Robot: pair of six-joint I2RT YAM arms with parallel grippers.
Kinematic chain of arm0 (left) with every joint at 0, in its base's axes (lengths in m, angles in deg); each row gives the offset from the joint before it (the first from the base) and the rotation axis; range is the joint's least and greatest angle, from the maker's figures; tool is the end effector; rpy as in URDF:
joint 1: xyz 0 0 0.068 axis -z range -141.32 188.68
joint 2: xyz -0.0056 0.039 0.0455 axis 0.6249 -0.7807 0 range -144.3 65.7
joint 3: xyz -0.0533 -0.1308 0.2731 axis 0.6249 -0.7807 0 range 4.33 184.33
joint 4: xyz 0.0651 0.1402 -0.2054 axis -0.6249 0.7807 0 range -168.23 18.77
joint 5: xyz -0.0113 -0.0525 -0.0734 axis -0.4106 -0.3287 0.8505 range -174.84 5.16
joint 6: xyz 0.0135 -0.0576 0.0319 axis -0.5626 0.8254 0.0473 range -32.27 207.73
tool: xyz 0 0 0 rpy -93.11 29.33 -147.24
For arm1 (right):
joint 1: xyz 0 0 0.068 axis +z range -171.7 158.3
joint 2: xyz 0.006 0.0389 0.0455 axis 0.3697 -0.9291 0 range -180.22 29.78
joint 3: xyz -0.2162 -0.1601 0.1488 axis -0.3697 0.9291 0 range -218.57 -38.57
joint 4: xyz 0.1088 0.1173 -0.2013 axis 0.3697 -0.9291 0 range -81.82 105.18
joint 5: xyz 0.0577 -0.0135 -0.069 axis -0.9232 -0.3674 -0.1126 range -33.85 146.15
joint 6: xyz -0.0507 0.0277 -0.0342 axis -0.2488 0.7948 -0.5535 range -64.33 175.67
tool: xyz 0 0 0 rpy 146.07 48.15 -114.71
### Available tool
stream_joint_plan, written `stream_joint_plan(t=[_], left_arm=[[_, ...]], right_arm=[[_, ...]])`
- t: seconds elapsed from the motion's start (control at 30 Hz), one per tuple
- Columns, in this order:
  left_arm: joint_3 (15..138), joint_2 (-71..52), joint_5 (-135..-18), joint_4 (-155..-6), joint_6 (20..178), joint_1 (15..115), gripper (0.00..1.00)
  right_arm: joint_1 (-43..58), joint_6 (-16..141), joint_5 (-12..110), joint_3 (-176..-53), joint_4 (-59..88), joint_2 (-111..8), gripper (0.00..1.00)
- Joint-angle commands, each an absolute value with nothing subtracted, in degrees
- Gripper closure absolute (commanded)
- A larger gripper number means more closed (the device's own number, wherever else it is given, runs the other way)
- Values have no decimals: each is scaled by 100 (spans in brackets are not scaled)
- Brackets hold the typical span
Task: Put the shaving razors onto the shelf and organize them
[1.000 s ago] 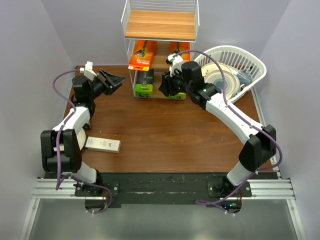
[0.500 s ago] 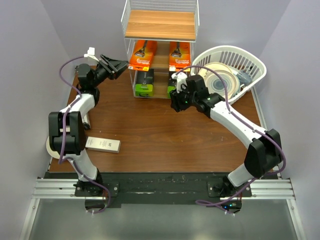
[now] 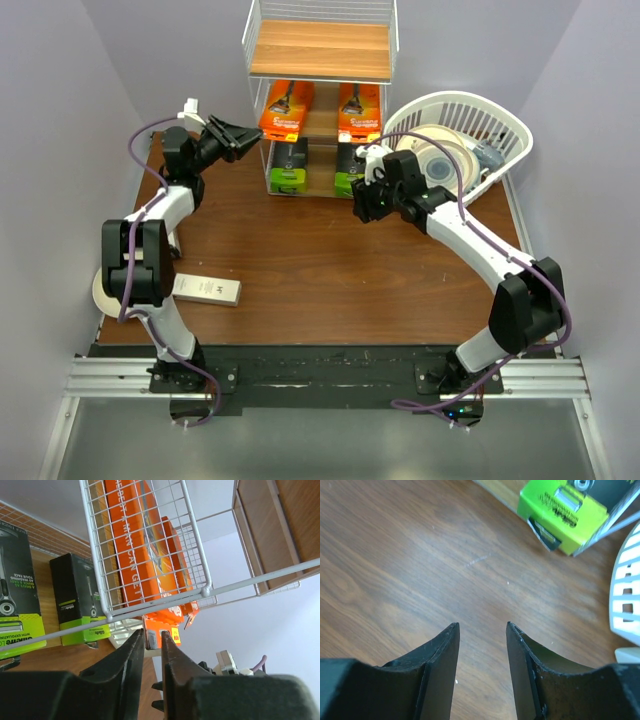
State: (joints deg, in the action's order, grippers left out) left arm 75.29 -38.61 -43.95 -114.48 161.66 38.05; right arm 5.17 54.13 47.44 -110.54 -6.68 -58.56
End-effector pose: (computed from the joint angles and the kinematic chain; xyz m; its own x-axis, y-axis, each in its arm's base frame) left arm 0.4425 -0.0303 0.3276 -0.6062 -0.7332 -0.3083 0.2271 0.2119 -0.9505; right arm 0.3162 0.1693 0.3243 -0.5371 -0.3018 -0.7877 -0.5674 0.8203 0.0725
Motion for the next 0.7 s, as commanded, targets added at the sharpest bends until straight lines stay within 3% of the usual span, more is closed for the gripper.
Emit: stream_joint_plan(t=[0.0,0.07,0.1,0.67], left_arm=[[7781,-3854,-4370,-11506,16244,3980,83],[7737,-3828,-4423,-11523,16279,4017,98],[7693,-3793,-4510,-11550,16288,4052,100],[6990,-3177,-5161,-11796,16270,3903,100]], right_arm=[[414,5435,4630,-10968,-512,-5671,55],[388,5453,4622,-10959,-512,-5671,55],[370,5453,4613,-10959,-521,-5671,55],[344,5488,4507,-11038,-503,-5794,55]])
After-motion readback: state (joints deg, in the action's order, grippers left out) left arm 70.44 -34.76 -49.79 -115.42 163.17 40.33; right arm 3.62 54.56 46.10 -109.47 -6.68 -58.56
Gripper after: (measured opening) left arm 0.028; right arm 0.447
